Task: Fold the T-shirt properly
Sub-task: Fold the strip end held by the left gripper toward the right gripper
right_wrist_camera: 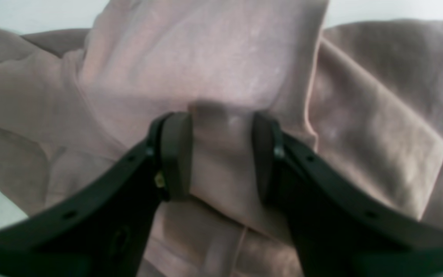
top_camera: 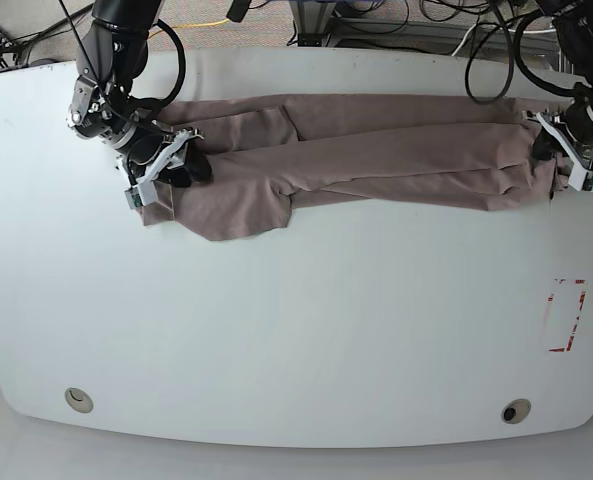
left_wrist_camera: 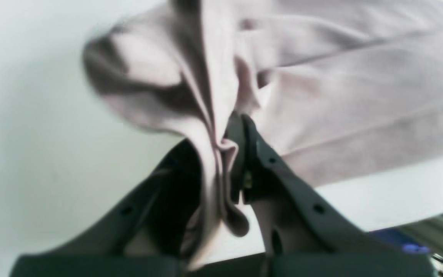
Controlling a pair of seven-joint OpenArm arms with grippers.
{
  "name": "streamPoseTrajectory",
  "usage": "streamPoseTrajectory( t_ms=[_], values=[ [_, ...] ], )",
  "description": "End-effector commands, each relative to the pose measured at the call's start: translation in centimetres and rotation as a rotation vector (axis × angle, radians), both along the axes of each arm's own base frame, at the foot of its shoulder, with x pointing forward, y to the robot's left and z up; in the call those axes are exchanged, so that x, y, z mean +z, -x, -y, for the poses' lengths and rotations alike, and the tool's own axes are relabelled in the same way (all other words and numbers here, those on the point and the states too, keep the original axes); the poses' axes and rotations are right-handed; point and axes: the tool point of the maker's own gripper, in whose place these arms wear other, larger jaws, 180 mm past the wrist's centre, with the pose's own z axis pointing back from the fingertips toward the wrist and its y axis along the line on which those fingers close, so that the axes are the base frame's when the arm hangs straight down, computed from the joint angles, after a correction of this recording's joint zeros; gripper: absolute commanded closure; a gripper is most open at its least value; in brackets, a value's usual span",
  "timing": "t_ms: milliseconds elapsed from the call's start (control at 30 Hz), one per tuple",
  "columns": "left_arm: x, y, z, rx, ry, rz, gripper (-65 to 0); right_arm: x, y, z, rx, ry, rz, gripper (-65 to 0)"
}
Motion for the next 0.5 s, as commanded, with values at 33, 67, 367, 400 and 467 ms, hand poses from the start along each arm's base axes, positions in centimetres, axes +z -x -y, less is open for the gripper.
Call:
streamPoseTrajectory(
  t_ms=[33, 67, 367, 400, 467],
  values=[
    [2.6, -1.3, 3.0, -0.092, -0.029, 0.084, -2.8, -1.6, 1.5, 0.6, 0.018, 0.064, -0.089, -25.2],
    [2.6, -1.4, 4.1, -0.119, -0.026, 0.087, -2.9, -1.6, 1.5, 0.6, 0.018, 0.064, -0.089, -25.2],
    [0.9, -1.5, 12.1, -0.335, 0.062, 0.038, -2.9, -1.6, 1.5, 0.6, 0.018, 0.062, -0.089, -25.2],
    [0.7, -1.4, 13.0, -0.365, 0.071, 0.031, -2.9, -1.6, 1.5, 0.6, 0.018, 0.061, -0.088, -25.2],
    [0.4, -1.1, 14.5, -0.410, 0.086, 0.022, -2.9, -1.6, 1.5, 0.6, 0.018, 0.061, -0.088, -25.2]
  ],
)
